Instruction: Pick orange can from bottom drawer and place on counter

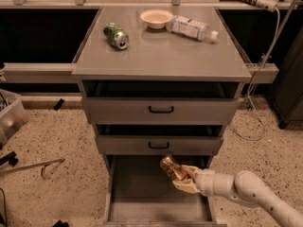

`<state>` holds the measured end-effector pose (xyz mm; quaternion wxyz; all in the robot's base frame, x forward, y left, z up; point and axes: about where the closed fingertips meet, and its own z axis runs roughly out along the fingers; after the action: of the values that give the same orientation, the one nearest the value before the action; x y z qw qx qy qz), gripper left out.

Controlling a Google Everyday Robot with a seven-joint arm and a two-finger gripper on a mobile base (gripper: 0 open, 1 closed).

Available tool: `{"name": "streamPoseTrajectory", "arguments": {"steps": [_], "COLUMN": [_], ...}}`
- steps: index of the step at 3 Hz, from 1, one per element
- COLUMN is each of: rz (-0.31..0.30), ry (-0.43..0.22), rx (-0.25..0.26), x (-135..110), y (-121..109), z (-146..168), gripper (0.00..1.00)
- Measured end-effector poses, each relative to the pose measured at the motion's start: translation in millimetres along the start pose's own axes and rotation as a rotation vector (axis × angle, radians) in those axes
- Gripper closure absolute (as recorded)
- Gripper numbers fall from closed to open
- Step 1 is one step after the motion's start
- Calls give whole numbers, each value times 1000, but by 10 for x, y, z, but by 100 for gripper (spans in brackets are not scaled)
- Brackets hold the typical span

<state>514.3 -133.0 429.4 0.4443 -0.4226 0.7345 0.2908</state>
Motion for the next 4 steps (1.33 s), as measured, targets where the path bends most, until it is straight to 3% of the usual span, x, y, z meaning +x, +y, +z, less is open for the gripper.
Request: {"name": "streamPoseTrajectory", "arguments": {"steps": [2,3,4], "rz": [-126,-207,-207], "ry": [-57,-65,-65], "rx": [-70,-62,-62], "x": [-1831,-2608,-2609], "y": [137,232,232], "z": [-741,-1045,-1045], "gripper": [100,100,100]}}
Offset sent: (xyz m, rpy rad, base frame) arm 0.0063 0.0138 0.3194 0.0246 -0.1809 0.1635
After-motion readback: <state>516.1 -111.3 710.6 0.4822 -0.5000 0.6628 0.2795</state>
